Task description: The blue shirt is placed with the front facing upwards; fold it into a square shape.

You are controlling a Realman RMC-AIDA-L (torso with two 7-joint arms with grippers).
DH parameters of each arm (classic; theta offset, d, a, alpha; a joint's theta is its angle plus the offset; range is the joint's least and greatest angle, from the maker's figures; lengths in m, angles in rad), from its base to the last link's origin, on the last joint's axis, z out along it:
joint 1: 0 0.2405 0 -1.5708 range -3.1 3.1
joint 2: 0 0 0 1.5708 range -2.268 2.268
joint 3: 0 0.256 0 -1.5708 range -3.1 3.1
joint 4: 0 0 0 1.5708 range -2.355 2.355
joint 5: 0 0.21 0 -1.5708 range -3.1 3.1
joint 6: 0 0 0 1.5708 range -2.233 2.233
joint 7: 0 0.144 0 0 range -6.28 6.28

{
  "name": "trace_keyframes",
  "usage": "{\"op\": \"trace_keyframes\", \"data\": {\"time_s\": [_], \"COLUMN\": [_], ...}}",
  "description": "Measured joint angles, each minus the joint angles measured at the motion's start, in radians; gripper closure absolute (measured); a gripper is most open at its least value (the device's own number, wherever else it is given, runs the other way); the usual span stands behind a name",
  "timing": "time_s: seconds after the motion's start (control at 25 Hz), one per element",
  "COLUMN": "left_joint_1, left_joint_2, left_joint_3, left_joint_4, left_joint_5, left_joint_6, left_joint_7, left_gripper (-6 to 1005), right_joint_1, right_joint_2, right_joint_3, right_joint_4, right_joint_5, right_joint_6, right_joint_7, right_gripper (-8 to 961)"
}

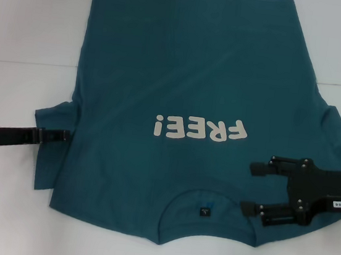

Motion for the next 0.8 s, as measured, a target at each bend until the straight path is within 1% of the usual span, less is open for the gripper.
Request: {"op": "trace_keyframes", "data": {"time_s": [0.32,0.48,0.76,0.8], "left_joint_1": [-0.016,-0.018,-0.016,-0.016], "left_joint_2": [-0.001,-0.003,-0.004,-0.004], "left_joint_3": [0.029,0.032,0.032,0.035], "left_joint_4": [-0.024,-0.018,-0.012,-0.011], "left_joint_5": [0.025,0.050,0.051,0.051], "left_joint_6": [0.003,-0.002,-0.019,-0.022], "left_joint_7": [-0.015,-0.031,-0.021,-0.019], "left_gripper": [204,290,441,481], "right_joint_1": [0.001,0.000,-0.001,-0.001], "right_joint_2": [-0.001,-0.003,-0.003,-0.003], "right_joint_3": [0.000,0.000,0.000,0.000], "right_joint_4": [0.000,0.000,0.000,0.000], "right_joint_5": [0.000,0.000,0.000,0.000], "right_joint_6": [0.000,0.000,0.000,0.000], "right_joint_7": [0.002,0.005,0.010,0.010], "right_gripper": [31,31,32,32]}}
